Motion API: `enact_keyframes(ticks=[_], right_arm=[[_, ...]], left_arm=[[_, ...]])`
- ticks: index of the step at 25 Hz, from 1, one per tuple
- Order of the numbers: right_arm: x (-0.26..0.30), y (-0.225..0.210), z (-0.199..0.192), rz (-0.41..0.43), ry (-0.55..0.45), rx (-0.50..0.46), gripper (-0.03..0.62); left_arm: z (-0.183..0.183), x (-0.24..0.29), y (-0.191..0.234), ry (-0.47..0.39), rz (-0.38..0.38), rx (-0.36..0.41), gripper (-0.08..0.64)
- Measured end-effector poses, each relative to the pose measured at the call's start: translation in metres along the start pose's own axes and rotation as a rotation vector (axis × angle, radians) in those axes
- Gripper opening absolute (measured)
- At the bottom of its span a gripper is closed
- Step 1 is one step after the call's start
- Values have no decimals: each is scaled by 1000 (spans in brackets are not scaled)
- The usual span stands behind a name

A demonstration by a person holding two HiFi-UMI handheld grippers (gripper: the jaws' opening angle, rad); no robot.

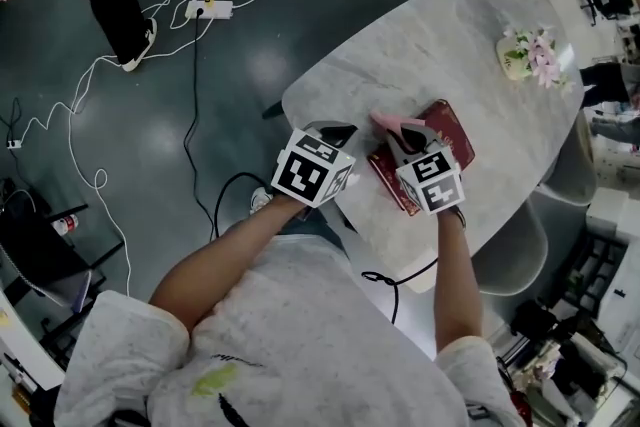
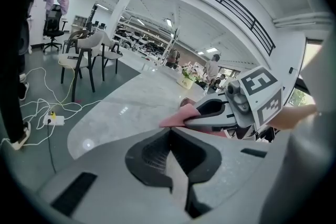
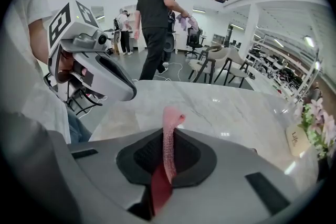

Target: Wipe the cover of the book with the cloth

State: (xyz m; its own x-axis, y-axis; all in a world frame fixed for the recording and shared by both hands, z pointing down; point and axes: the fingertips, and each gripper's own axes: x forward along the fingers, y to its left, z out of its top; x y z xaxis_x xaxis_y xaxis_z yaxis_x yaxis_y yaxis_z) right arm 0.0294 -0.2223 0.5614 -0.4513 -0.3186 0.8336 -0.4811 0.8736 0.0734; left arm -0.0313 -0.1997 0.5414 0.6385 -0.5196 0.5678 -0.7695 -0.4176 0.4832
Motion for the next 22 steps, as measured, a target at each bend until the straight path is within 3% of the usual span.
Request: enact_keyframes(ticks=[22], right_arm=[[-2, 41, 5, -28, 1, 34, 20]], left_arm=[[-20, -37, 2, 0, -23, 34, 6]])
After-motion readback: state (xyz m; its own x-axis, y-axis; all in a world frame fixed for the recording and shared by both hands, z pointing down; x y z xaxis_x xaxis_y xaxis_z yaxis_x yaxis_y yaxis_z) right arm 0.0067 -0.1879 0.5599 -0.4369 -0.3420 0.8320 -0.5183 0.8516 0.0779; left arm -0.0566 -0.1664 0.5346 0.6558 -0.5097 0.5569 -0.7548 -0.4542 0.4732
